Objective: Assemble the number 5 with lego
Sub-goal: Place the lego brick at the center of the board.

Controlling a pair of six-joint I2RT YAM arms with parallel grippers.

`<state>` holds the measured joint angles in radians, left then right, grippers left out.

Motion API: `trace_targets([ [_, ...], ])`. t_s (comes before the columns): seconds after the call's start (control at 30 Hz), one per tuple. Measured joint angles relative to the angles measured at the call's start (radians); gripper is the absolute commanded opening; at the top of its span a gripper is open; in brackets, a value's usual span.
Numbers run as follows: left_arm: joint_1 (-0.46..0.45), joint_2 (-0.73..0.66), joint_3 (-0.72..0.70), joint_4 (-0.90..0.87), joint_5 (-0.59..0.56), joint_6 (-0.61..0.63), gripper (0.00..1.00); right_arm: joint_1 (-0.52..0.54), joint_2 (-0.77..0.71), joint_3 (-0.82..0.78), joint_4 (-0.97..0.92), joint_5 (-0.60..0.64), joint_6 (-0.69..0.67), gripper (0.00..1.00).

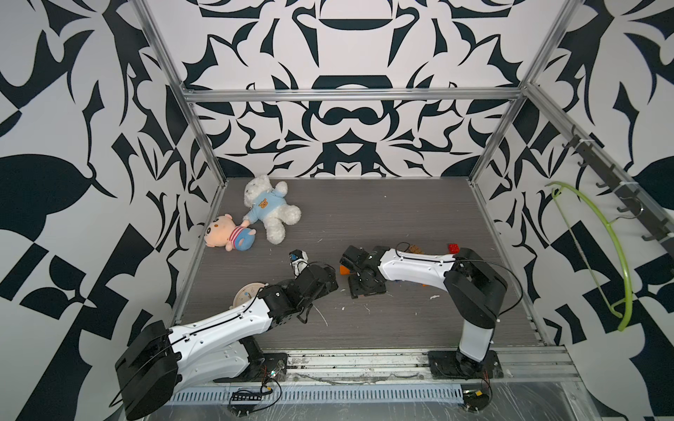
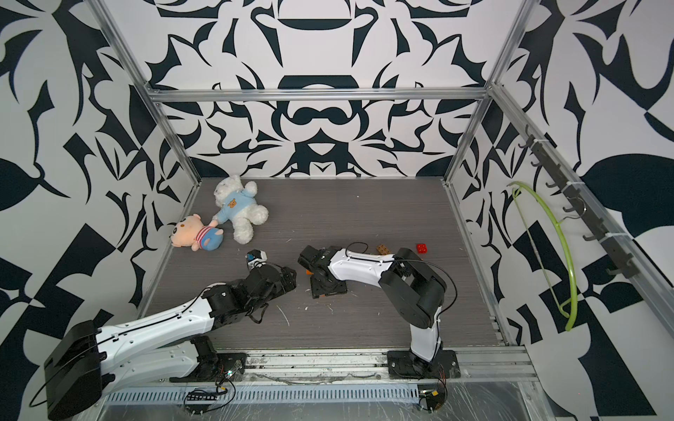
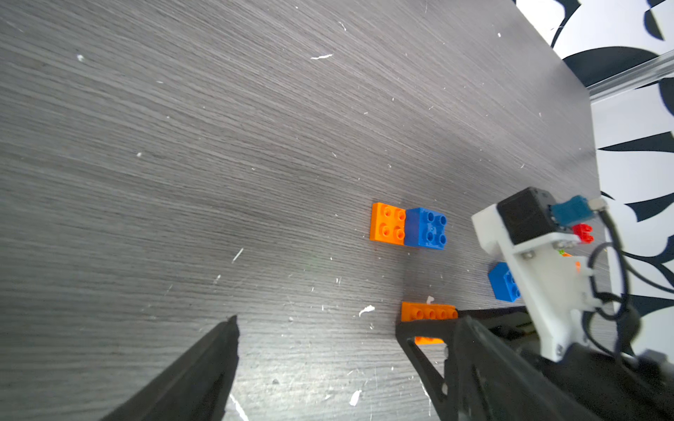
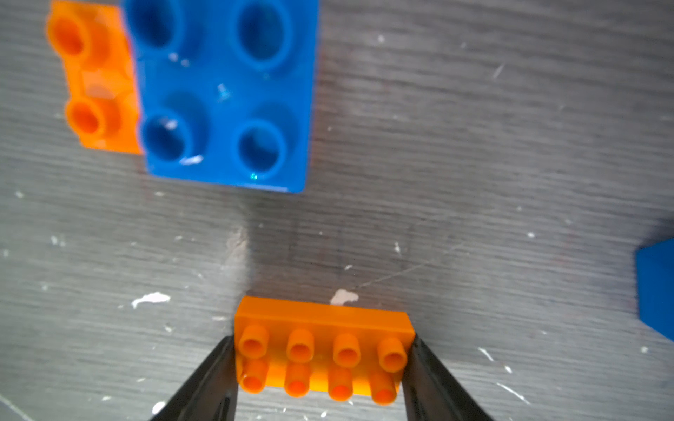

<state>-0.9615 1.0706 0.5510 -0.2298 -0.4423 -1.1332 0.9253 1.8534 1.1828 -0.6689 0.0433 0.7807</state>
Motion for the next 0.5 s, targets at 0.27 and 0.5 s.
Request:
trace_targets([
  [0.27, 0.000, 0.034, 0.008, 0.001, 0.000, 0.002, 0.99, 0.000, 0.000, 0.000, 0.000, 0.003, 0.009, 0.72],
  [0.5, 0.000, 0.055, 0.035, 0.001, 0.001, 0.008, 0.99, 0.000, -0.002, 0.000, -0.001, 0.006, 0.014, 0.74],
])
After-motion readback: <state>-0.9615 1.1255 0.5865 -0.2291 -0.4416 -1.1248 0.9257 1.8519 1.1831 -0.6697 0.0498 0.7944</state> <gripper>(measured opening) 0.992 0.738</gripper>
